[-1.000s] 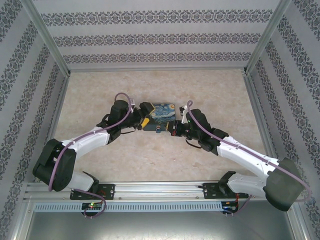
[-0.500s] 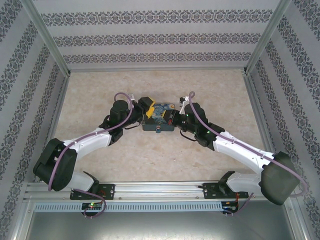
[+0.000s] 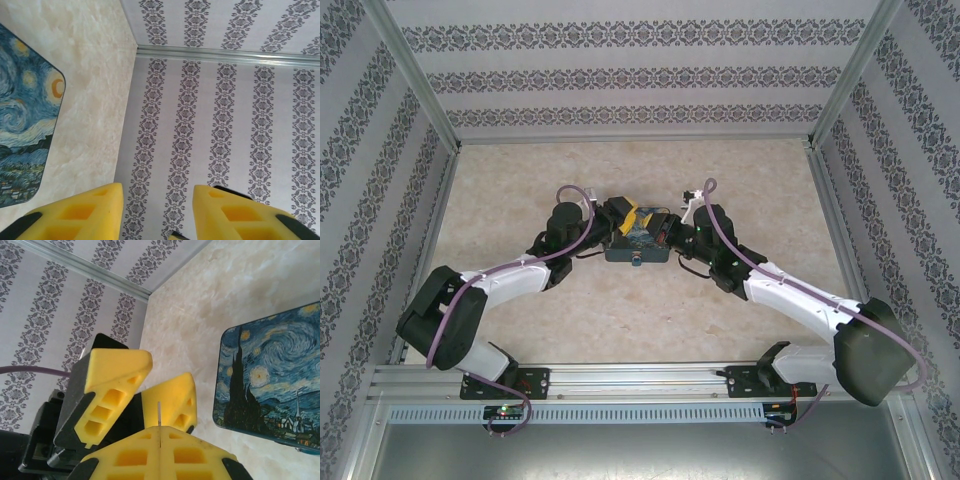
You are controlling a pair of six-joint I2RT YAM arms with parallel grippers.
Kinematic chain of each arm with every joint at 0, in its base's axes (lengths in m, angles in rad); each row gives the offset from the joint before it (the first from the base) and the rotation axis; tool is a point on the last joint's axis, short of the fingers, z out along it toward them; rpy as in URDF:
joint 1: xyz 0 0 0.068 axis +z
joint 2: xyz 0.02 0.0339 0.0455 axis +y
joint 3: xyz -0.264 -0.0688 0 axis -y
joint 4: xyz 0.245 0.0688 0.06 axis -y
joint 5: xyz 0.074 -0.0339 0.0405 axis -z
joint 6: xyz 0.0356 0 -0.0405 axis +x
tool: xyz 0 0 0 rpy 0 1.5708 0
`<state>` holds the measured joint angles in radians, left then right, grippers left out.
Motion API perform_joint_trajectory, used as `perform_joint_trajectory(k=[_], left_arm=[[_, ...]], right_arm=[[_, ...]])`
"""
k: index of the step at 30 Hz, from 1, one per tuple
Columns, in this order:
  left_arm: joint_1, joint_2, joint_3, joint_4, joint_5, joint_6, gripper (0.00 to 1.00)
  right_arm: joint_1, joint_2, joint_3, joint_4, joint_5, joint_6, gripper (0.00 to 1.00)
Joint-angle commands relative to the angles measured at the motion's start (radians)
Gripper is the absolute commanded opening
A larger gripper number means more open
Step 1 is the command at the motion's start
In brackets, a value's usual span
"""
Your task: Unlock the padlock with the key
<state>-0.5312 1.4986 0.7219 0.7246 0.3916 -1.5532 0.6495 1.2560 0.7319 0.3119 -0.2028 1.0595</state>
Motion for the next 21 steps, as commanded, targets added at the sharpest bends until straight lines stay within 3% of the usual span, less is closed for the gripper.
perform_joint_trajectory(k=[1,21], left_arm=[[-0.017,0.013,0.016,0.08,0.014,0.014,0.37],[-0.024,0.011,0.004,0.081,0.015,0.028,0.2]], right_arm=[[-0.009,0.01,-0.012,0.064,-0.03,0.025,0.0],[-0.016,0.022,-0.031,0.092,-0.043,0.043,0.0]])
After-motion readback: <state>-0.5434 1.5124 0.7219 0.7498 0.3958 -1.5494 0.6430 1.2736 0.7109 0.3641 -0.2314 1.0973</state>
